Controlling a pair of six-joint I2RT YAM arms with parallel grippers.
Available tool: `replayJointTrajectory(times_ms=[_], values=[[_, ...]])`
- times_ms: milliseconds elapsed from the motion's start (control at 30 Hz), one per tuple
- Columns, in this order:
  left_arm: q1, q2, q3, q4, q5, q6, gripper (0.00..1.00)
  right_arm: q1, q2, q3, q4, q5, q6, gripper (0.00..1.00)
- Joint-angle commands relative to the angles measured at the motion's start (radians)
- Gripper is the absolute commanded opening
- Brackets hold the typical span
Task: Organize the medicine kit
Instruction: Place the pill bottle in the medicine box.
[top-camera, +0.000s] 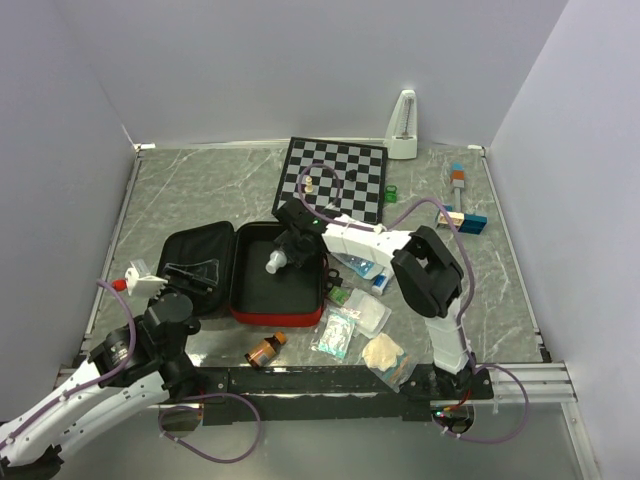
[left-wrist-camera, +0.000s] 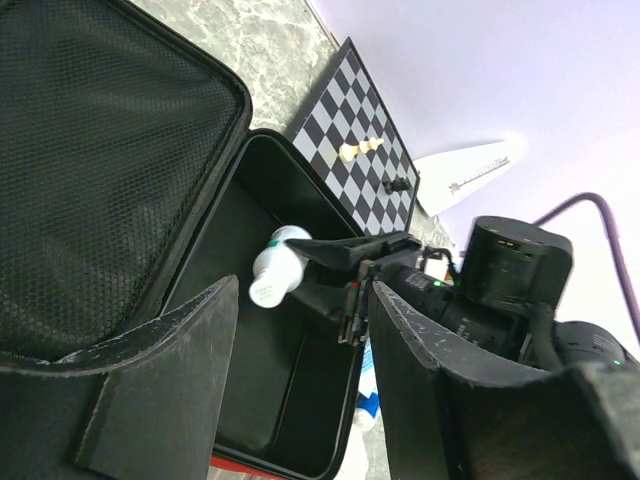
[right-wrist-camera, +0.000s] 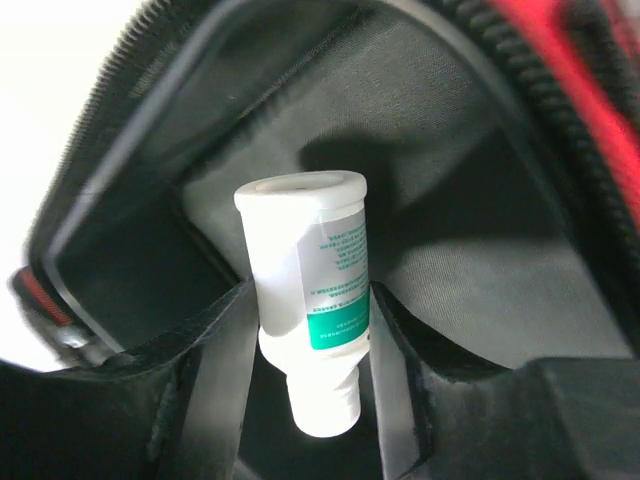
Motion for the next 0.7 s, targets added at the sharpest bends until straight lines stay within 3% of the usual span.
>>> replayJointTrajectory(times_ms=[0, 200, 333, 433, 467, 533, 667], values=[[-0.003, -0.004, -0.001, -0.009, -0.001, -0.008, 0.59, 0.015, 0.023, 0.054, 0.033, -0.029, -0.045, 0.59], [-0.003, -0.013, -0.005, 0.021, 0.019, 0.044, 0.59, 0.003, -0.016, 0.051, 0.062, -0.065, -0.207, 0.93], [-0.003, -0.016, 0.005, 0.027, 0.036, 0.075, 0.58, 0.003, -0.061, 0.074, -0.014, -0.043, -0.397, 0.96], [-0.003, -0.019, 0.010, 0.035, 0.042, 0.111, 0.58, 0.003, -0.156, 0.000, -0.009, 0.041, -0.608, 0.96], [-0.003, -0.019, 0.008, 0.046, 0.045, 0.127, 0.58, 0.004, -0.189, -0.043, 0.016, 0.073, -0.703, 0.93], [-0.003, -0.015, 0.002, 0.069, 0.054, 0.153, 0.57, 0.006, -0.241, -0.120, 0.079, 0.098, -0.914, 0.74], [-0.003, 0.022, -0.002, 0.084, 0.065, 0.178, 0.57, 0.006, -0.256, -0.205, 0.143, 0.048, -1.169, 0.00]])
